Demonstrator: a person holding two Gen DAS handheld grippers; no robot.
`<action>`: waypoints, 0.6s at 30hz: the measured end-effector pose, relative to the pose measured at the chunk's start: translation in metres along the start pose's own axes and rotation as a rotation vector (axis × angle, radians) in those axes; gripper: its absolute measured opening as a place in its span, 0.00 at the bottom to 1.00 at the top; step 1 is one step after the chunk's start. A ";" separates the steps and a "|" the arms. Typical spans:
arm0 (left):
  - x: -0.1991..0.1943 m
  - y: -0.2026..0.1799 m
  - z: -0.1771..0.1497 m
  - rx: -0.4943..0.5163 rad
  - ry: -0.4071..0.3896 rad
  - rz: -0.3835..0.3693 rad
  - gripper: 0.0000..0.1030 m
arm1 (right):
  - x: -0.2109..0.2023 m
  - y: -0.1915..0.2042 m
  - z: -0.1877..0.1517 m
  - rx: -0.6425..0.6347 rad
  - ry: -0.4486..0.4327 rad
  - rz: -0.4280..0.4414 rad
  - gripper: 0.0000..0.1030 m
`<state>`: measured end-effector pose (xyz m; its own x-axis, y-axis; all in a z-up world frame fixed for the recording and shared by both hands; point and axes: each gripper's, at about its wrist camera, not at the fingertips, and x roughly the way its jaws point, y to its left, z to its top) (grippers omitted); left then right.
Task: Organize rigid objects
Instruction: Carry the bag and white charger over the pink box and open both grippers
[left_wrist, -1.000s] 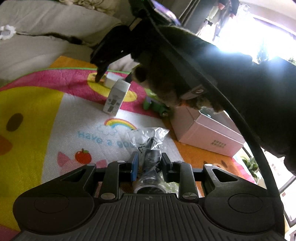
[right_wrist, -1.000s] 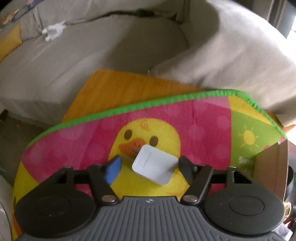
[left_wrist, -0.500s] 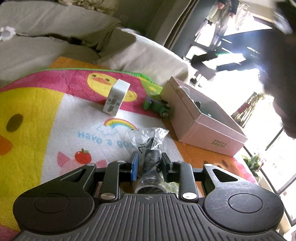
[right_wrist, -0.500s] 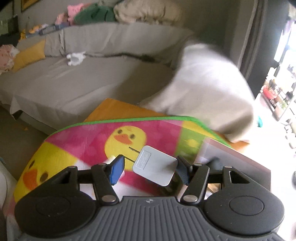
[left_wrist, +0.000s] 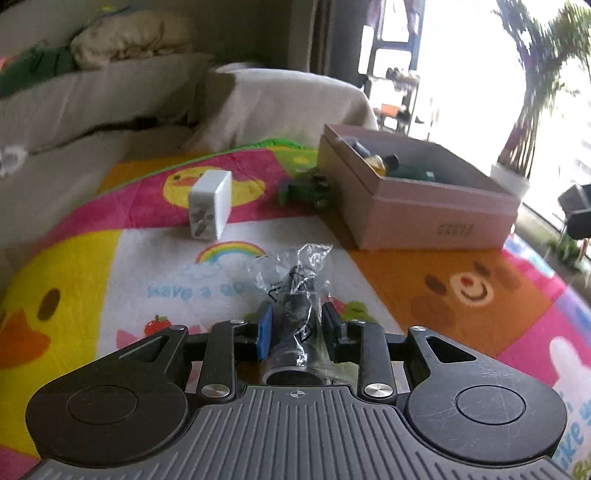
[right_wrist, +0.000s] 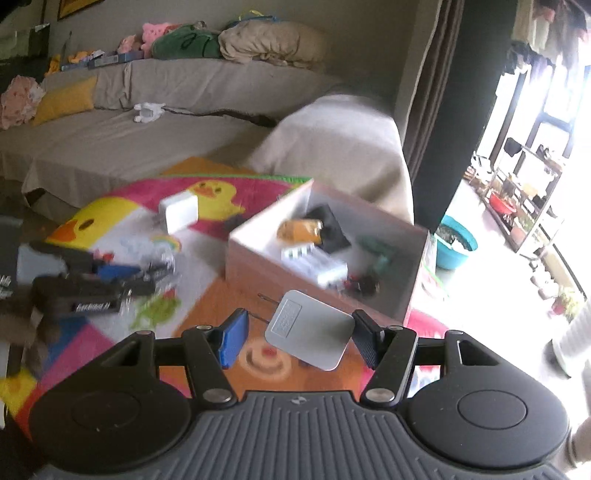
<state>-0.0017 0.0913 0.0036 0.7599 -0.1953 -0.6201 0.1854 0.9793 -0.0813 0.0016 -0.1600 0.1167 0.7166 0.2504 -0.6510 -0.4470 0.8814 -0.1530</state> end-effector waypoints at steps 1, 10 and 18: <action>-0.001 -0.005 0.001 0.012 0.015 0.009 0.26 | -0.002 -0.003 -0.007 0.011 0.004 0.008 0.60; -0.036 -0.049 0.018 0.133 0.070 -0.096 0.23 | -0.027 -0.027 -0.056 0.080 -0.027 0.020 0.60; -0.052 -0.089 0.117 0.208 -0.157 -0.090 0.23 | -0.031 -0.040 -0.082 0.175 -0.048 0.071 0.60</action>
<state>0.0156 0.0077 0.1346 0.8186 -0.3032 -0.4878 0.3687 0.9286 0.0414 -0.0463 -0.2361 0.0820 0.7135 0.3292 -0.6185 -0.4001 0.9161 0.0260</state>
